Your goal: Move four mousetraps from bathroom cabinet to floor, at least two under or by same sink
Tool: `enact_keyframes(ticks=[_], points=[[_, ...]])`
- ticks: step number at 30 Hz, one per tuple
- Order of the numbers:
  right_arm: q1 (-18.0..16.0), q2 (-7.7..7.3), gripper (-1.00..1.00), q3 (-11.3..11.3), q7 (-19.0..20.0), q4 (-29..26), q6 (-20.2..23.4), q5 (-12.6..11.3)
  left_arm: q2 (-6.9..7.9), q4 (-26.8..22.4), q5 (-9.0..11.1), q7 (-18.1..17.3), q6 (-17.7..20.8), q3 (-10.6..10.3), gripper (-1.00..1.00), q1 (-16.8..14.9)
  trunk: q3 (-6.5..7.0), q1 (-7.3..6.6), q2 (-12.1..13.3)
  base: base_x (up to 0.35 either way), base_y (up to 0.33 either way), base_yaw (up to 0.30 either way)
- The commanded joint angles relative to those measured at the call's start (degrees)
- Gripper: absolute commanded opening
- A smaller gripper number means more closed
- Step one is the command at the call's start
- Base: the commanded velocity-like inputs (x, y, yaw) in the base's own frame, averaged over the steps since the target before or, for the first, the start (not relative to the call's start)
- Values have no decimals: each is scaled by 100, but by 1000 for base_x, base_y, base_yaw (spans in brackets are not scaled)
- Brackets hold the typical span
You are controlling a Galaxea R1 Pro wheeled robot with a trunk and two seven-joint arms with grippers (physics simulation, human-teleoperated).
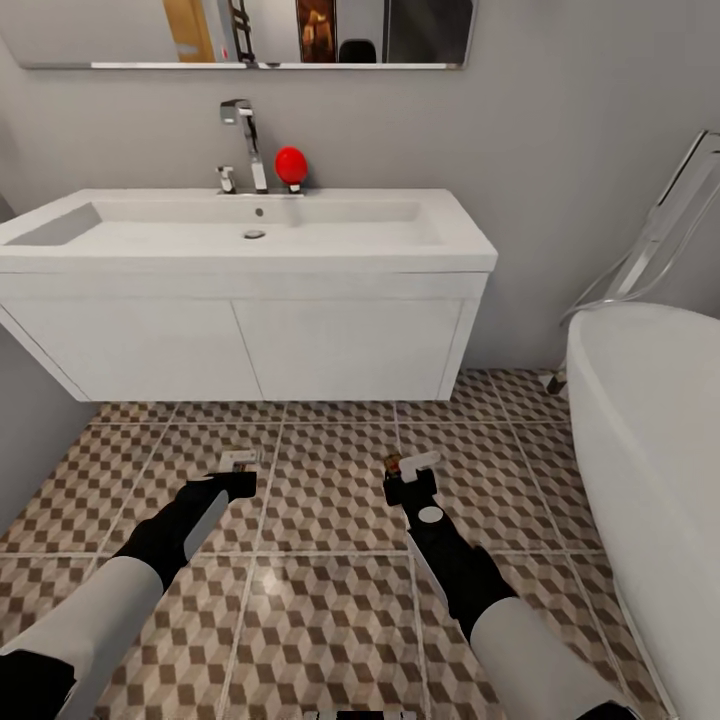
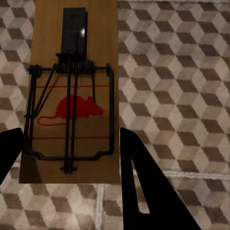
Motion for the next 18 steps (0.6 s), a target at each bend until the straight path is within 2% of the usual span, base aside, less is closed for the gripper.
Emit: enact_keyframes(ticks=[1, 18], points=[[-2, 0, -100, 15, -29, -8, 50, 59, 9, -13, 47, 39, 21, -40, -100, -4, -32, 21, -44, 0, 0, 0], [-2, 0, -100, 30, -9, -8, 43, 50, 3, -117, 43, 39, 21, -47, -100, -4, -495, 395, -725, 0, 0, 0]])
